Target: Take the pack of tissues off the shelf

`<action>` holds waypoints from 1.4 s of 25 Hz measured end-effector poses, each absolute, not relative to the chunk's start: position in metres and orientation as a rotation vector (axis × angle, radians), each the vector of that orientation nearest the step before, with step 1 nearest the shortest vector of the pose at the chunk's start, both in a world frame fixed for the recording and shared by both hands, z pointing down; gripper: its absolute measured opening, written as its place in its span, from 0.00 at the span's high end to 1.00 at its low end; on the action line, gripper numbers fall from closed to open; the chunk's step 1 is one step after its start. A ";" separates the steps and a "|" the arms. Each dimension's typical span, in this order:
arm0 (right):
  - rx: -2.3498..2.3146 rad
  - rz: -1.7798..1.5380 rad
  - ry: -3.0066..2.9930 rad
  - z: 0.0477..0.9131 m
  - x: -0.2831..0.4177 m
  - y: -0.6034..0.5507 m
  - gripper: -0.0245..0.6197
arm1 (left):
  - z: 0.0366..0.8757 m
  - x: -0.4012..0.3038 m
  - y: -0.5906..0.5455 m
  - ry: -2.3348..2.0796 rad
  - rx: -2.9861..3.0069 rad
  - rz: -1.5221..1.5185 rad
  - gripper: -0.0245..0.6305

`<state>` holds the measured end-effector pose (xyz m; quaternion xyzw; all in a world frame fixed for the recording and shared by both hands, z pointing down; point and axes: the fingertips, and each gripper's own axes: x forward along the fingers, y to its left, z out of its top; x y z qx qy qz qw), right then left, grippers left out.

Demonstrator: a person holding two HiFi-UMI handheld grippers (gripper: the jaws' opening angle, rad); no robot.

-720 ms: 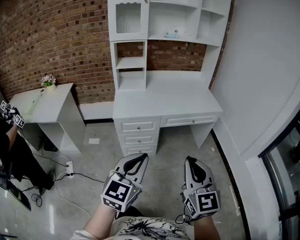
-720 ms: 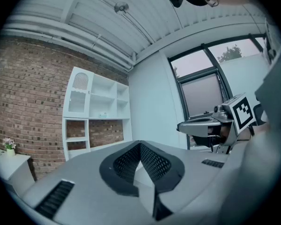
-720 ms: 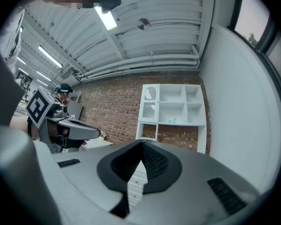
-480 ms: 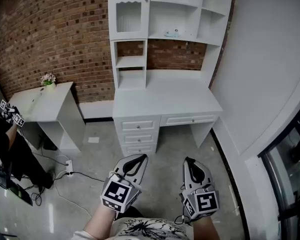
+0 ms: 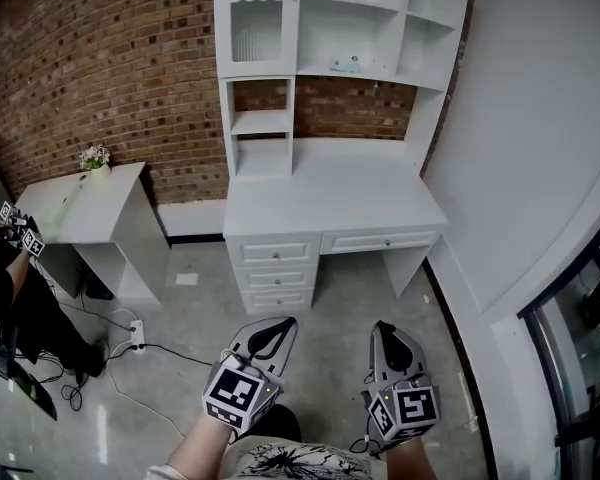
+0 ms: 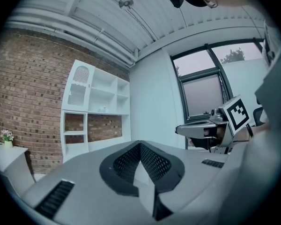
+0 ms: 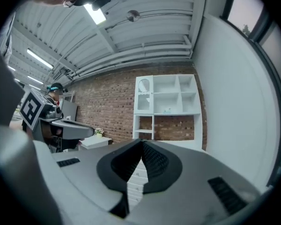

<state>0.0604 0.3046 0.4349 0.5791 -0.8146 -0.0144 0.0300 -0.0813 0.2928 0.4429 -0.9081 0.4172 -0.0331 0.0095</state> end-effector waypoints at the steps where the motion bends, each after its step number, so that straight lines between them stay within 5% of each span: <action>1: 1.789 -0.034 -2.510 0.435 0.061 0.300 0.96 | 0.444 -0.082 0.288 1.305 -2.835 -0.109 0.94; 35: 1.782 0.001 -2.441 0.413 0.044 -0.171 0.96 | 0.426 -0.115 -0.182 1.336 -2.852 -0.098 0.94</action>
